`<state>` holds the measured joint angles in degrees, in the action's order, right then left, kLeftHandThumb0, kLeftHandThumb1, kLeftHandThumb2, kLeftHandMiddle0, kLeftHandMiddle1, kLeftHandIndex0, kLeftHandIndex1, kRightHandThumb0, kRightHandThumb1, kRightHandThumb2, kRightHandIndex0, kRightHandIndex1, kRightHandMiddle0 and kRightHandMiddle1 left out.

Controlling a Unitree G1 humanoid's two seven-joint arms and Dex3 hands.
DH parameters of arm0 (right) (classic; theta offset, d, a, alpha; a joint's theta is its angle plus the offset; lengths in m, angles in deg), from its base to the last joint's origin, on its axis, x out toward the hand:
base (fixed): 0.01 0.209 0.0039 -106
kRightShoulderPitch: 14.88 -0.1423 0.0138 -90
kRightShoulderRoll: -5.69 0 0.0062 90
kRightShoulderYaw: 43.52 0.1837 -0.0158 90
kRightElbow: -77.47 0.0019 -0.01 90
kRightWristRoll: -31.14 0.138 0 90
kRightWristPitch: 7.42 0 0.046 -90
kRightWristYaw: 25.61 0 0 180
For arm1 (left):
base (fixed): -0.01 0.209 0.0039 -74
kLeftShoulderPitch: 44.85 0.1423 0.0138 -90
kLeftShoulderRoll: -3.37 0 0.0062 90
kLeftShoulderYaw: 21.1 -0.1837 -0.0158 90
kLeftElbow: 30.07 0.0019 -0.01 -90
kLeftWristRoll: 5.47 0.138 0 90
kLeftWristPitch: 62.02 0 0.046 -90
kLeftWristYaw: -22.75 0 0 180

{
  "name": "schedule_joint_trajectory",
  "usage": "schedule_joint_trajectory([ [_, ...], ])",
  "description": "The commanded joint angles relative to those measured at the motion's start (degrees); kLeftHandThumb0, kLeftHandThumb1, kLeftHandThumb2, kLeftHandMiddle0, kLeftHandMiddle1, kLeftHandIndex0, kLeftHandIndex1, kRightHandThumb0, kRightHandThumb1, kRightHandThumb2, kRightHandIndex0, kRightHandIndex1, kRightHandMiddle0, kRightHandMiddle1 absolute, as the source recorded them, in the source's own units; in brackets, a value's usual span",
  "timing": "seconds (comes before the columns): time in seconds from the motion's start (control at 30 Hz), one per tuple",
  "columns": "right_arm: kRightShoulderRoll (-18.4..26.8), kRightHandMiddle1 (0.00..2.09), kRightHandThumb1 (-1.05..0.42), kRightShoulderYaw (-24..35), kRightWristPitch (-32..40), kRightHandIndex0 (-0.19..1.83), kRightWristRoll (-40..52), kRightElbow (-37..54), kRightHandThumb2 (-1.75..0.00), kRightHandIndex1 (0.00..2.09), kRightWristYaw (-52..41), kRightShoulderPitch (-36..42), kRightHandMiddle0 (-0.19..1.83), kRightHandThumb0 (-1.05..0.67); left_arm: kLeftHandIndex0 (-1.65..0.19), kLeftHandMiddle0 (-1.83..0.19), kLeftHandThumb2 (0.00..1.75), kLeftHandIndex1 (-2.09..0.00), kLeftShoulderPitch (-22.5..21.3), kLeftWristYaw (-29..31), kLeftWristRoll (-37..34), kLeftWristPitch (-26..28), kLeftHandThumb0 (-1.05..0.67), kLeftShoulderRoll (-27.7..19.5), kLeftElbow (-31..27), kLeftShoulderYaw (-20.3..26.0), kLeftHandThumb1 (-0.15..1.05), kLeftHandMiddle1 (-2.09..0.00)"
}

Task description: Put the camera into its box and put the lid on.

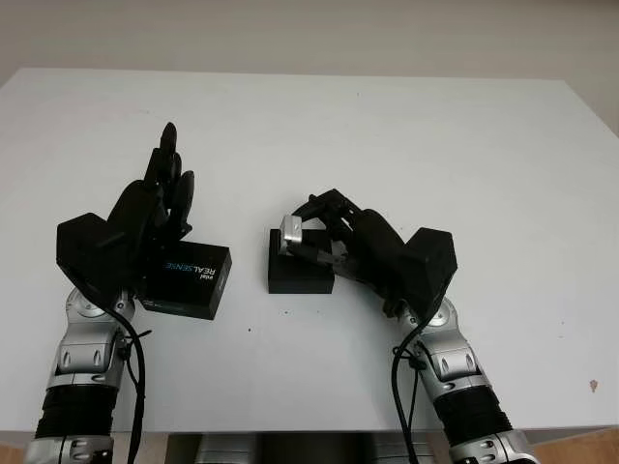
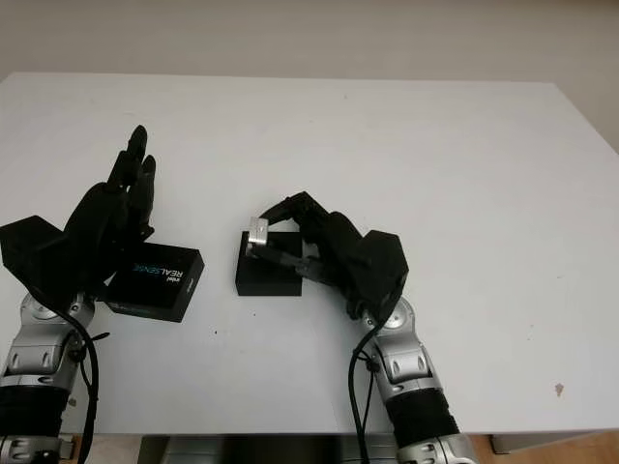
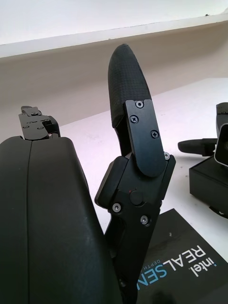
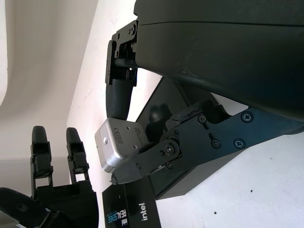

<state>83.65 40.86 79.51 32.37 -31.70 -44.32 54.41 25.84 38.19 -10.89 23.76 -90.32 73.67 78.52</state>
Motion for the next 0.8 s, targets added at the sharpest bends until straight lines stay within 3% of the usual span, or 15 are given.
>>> schedule_joint_trajectory([
  [0.0,0.38,1.68,-1.0,-0.09,-1.1,0.06,-0.26,-0.66,-0.05,0.06,-0.02,-0.28,0.25,-0.39,0.19,0.19,0.66,0.0,0.45,0.08,-0.25,-0.26,-0.88,-0.35,-0.97,0.29,1.05,0.0],
  [0.7,1.91,1.7,-1.0,-1.67,-2.59,0.07,-4.01,-2.51,-0.06,0.06,0.15,-0.4,0.25,-0.45,0.19,0.19,0.64,0.0,0.96,0.18,-0.49,0.75,-0.89,-0.35,-1.66,0.48,1.05,0.0],
  [0.77,3.08,1.57,-1.0,-2.31,-2.94,0.03,-5.8,-2.52,-0.05,0.04,0.12,-0.85,0.13,-0.49,0.19,0.19,0.65,0.0,0.98,0.12,-0.25,0.76,-0.89,-0.49,-1.66,0.39,1.05,0.0],
])
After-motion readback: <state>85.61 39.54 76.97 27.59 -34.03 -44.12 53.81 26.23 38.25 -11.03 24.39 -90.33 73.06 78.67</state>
